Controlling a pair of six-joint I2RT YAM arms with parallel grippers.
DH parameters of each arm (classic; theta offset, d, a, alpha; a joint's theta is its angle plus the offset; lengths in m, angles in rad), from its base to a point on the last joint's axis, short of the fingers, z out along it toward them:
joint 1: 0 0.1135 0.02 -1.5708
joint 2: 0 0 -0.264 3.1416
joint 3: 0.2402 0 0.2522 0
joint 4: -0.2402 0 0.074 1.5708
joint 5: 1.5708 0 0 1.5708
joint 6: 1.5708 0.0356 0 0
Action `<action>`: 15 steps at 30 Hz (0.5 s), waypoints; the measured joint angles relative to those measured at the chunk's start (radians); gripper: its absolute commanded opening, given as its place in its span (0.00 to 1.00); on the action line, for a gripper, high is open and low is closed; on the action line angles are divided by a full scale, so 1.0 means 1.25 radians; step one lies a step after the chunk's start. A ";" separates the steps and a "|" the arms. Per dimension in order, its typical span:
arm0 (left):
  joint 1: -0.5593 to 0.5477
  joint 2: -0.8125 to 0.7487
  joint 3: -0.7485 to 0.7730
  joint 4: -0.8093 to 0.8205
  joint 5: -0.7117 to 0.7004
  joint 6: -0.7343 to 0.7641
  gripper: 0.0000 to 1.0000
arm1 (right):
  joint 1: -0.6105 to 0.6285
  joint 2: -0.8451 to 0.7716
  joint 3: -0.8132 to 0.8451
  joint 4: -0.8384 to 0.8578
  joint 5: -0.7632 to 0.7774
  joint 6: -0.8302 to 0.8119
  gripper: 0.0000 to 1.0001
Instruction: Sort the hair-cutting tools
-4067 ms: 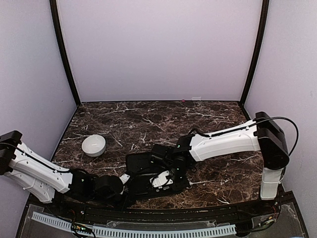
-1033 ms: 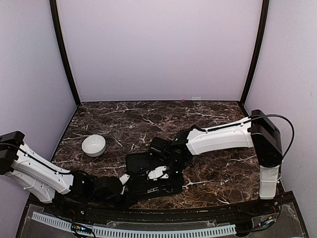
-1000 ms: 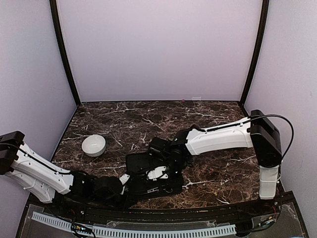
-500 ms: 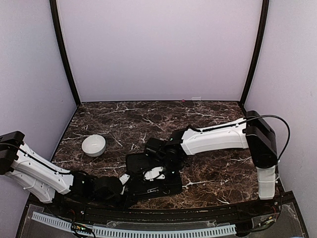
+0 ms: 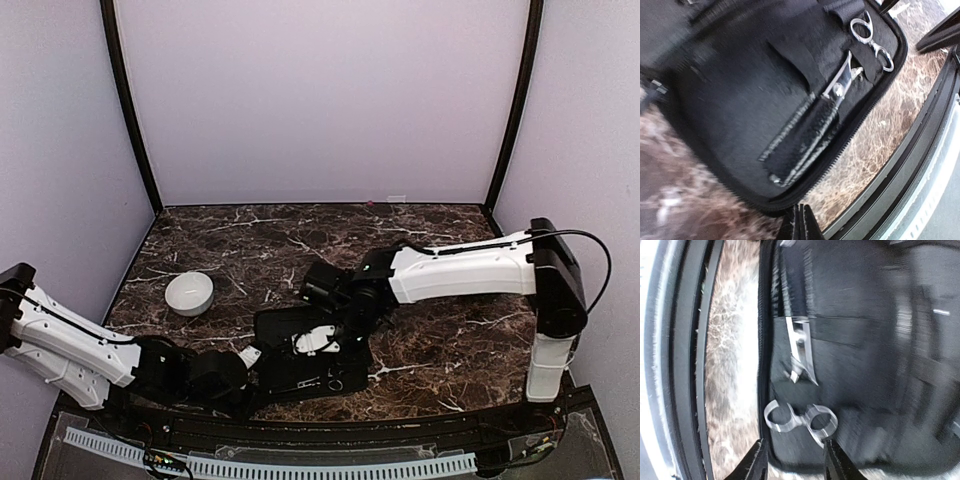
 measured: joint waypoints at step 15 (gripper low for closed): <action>0.030 -0.027 0.318 -0.262 -0.200 0.218 0.61 | -0.371 -0.288 -0.230 0.175 -0.053 0.041 0.38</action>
